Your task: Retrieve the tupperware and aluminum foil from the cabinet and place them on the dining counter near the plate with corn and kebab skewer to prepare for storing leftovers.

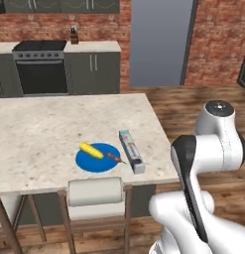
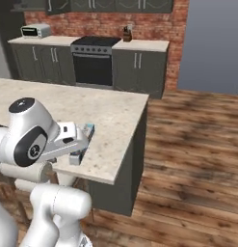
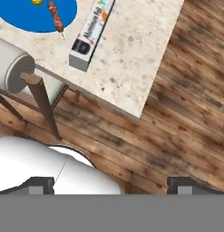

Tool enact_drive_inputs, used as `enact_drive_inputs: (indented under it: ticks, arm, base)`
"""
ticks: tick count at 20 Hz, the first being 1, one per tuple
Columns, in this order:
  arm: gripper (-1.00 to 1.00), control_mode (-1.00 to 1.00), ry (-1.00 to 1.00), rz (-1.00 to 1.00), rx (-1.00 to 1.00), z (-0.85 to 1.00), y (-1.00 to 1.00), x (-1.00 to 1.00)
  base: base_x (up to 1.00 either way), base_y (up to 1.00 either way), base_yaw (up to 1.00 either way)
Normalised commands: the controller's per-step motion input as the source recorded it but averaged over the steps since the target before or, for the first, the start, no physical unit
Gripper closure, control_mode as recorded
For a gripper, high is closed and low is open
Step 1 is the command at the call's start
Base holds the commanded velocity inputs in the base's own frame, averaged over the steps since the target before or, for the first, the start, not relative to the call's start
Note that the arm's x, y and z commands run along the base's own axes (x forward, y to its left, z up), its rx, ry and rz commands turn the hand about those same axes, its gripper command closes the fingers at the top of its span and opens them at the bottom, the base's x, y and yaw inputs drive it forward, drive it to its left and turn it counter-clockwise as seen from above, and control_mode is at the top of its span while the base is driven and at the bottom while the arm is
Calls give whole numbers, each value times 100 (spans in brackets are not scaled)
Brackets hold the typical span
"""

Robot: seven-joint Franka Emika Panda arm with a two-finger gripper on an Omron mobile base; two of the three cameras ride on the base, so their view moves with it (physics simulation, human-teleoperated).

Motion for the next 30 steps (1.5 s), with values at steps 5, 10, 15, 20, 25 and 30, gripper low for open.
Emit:
enact_drive_inputs:
  ticks: [5,10,15,20,25,30]
  arm:
    - [-100,100,0,0,0,0,0,0]
    - [-100,100,0,0,0,0,0,0]
    - [-100,100,0,0,0,0,0,0]
    - [-100,100,0,0,0,0,0,0]
    - [-100,100,0,0,0,0,0,0]
    - [-100,100,0,0,0,0,0,0]
  base:
    - [-4,-100,-27]
    - [58,-100,-5]
    - [100,-100,18]
    - [100,-91,40]
    - [100,-63,53]
    - [100,-59,54]
